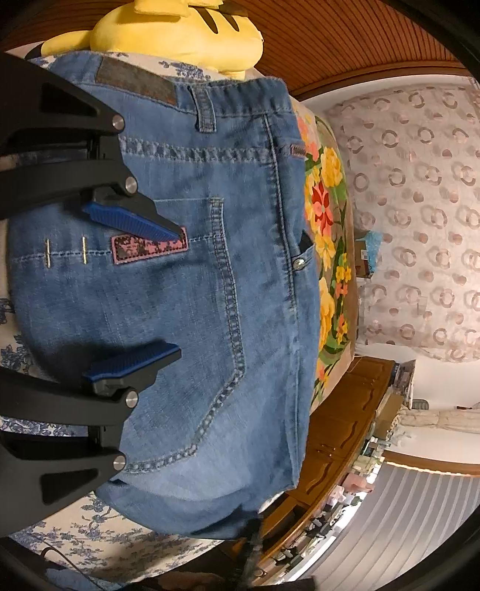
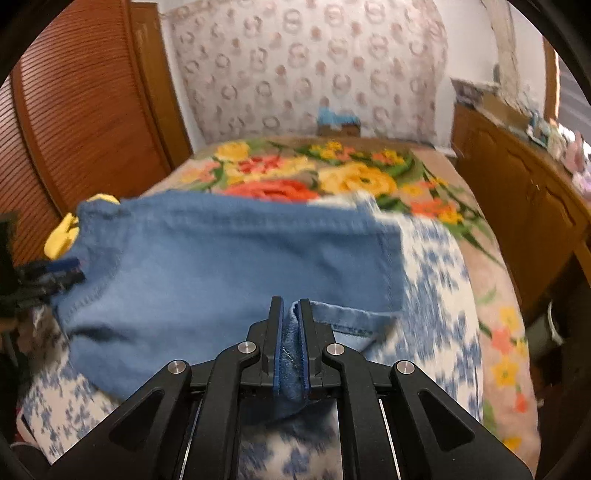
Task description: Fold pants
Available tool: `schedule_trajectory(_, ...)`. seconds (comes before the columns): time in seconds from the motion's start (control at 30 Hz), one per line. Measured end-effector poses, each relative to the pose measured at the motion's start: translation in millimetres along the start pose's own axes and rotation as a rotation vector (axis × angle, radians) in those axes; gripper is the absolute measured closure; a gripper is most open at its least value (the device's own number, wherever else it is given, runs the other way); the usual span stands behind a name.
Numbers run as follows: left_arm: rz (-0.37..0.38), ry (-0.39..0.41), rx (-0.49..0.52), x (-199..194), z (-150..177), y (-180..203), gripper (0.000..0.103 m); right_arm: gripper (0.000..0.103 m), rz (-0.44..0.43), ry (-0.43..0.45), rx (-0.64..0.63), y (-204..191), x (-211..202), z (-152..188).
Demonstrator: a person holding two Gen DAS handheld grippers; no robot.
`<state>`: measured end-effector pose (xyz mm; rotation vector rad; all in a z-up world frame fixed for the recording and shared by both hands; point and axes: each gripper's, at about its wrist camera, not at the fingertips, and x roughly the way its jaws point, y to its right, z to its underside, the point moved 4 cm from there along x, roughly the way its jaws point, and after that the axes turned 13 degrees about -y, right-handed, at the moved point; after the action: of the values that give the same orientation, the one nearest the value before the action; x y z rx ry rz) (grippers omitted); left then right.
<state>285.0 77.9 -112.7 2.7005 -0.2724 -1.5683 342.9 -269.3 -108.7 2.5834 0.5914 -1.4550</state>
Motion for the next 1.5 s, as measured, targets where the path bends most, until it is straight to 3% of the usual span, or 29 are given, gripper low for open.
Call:
schedule_trajectory(0.03, -0.002, 0.008, -0.006, -4, 0, -3, 0.046, 0.093, 0.006, -0.011, 0.012, 3, 1, 5)
schedule_trajectory(0.1, -0.010, 0.021, -0.017, -11, 2, -9, 0.046, 0.077, 0.022, -0.028, 0.036, 10, 0, 15)
schedule_trajectory(0.2, -0.036, 0.043, -0.039, -22, 7, -20, 0.046, 0.066, 0.026, -0.052, 0.071, 16, 1, 28)
schedule_trajectory(0.53, -0.138, 0.052, -0.173, -39, 42, -84, 0.046, 0.050, 0.029, -0.104, 0.100, 7, 15, 54)
schedule_trajectory(0.67, -0.174, 0.049, -0.215, -40, 57, -102, 0.046, 0.050, 0.024, -0.097, 0.084, 0, 16, 54)
schedule_trajectory(0.9, -0.206, 0.029, -0.269, -35, 77, -129, 0.046, 0.073, 0.027, -0.082, 0.033, -11, 17, 54)
schedule_trajectory(1.23, -0.170, 0.006, -0.289, -19, 86, -133, 0.048, 0.080, -0.005, -0.062, 0.027, -10, 16, 54)
schedule_trajectory(1.27, -0.161, 0.010, -0.284, -19, 85, -134, 0.059, 0.081, -0.009, -0.055, 0.028, -10, 15, 54)
schedule_trajectory(1.33, -0.142, 0.017, -0.278, -20, 85, -131, 0.067, 0.081, -0.019, -0.039, 0.034, -8, 12, 54)
schedule_trajectory(1.37, -0.134, 0.023, -0.270, -21, 84, -129, 0.081, 0.082, -0.022, -0.033, 0.034, -7, 11, 54)
schedule_trajectory(1.43, -0.129, 0.038, -0.263, -25, 84, -125, 0.091, 0.082, -0.024, -0.015, 0.033, -6, 6, 53)
schedule_trajectory(1.5, -0.155, 0.052, -0.246, -29, 82, -119, 0.095, 0.083, -0.017, 0.005, 0.025, -6, 1, 52)
